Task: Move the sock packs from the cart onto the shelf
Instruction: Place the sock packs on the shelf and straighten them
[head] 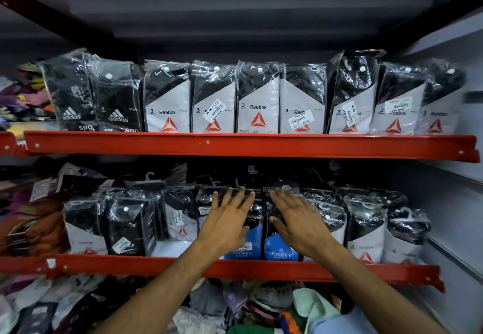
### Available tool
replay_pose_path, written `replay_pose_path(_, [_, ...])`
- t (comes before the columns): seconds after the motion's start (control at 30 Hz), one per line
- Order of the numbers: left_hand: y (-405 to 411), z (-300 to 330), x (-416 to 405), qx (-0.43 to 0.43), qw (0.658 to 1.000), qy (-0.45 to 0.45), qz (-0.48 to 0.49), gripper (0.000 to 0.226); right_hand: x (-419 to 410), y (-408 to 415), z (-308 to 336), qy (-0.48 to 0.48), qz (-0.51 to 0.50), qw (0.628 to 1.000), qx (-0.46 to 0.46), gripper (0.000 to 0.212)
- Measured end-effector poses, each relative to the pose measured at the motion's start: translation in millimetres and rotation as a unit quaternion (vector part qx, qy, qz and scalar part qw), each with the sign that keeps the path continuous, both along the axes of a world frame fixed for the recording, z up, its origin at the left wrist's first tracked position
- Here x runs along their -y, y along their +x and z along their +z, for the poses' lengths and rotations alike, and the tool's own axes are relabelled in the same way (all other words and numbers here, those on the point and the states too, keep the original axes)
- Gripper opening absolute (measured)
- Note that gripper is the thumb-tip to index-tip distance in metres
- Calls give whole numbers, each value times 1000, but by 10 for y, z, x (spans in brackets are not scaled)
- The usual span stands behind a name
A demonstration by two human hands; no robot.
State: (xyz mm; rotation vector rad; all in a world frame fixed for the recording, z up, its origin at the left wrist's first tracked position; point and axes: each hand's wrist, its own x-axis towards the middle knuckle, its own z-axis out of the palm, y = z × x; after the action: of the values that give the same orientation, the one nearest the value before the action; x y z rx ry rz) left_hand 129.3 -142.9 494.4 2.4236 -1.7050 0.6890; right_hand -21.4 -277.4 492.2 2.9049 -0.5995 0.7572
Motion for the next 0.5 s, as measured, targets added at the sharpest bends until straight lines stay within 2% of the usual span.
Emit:
replay_pose_path(0.23, [-54, -398, -462, -1, 997, -80, -7, 84, -273, -43, -291, -63, -19, 996, 66, 68])
replay_pose_path(0.4, [-63, -1209, -1052, -38, 994, -97, 16, 82, -815, -81, -925, -40, -14, 997, 65, 73])
replay_pose_path(0.5, [-111, -1824, -1489, -73, 995, -68, 30, 76, -1169, -87, -1479, -9, 28, 998, 50, 72])
